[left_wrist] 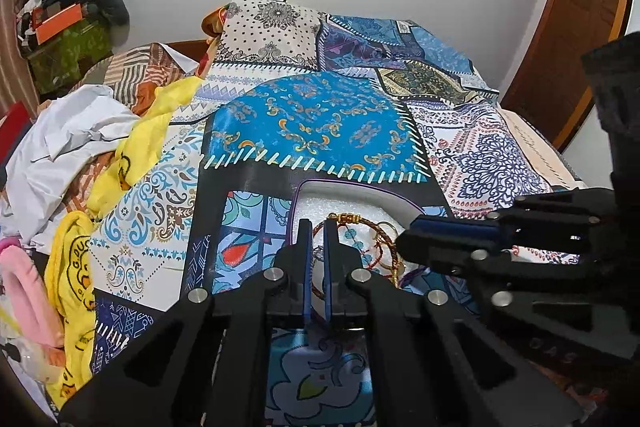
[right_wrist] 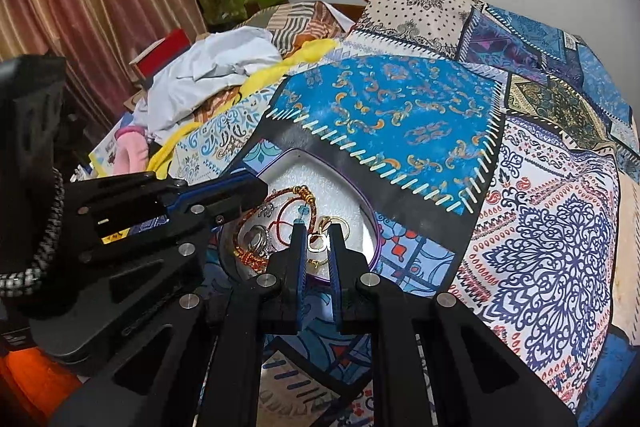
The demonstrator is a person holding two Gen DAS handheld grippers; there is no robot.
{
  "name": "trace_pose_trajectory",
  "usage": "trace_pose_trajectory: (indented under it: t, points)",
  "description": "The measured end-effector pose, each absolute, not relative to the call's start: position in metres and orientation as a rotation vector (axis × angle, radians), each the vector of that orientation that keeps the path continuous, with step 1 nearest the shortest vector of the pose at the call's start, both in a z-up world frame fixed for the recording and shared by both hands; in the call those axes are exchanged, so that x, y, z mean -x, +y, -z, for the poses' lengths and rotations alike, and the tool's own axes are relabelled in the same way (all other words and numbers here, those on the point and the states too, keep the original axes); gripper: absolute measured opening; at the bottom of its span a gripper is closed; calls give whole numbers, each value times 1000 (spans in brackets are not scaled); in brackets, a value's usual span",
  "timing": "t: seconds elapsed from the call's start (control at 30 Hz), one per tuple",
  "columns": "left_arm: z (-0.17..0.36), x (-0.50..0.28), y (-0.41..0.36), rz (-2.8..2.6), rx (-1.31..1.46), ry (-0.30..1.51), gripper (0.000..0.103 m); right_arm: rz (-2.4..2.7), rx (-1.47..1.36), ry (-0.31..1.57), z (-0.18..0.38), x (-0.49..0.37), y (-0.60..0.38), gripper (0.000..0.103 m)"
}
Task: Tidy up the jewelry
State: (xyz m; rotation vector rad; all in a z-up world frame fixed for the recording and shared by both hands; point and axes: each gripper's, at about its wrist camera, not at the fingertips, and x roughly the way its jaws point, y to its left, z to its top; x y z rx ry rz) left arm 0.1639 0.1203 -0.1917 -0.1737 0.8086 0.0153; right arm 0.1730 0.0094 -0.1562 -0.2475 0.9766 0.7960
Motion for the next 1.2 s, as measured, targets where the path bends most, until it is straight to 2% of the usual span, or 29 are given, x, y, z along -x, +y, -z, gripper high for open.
trace_pose_trajectory:
  t: [0.43, 0.8, 0.93, 1.0, 1.13, 1.17, 1.2]
  points:
    - [156, -143, 125, -50, 177, 744, 15, -769, 256, 973, 144, -170, 6, 13]
    - [65, -89, 99, -61, 118, 523, 16, -714, 177, 715, 54, -131, -37, 13]
    - [27, -55, 82, -91, 63, 397, 33, -701, 120, 560, 8, -98, -62, 13]
    - [11, -34, 74, -100, 46, 332, 35, -684, 98, 476, -12, -78, -74, 13]
    - [-12, 1, 61, -124, 34, 235, 51, -643, 65, 335, -41, -40, -97, 13]
    - [-16, 10, 58, -133, 33, 212, 53, -637, 63, 316, -45, -33, -100, 14]
    - [-19, 18, 57, -141, 32, 195, 60, -629, 62, 299, -47, -27, -102, 20]
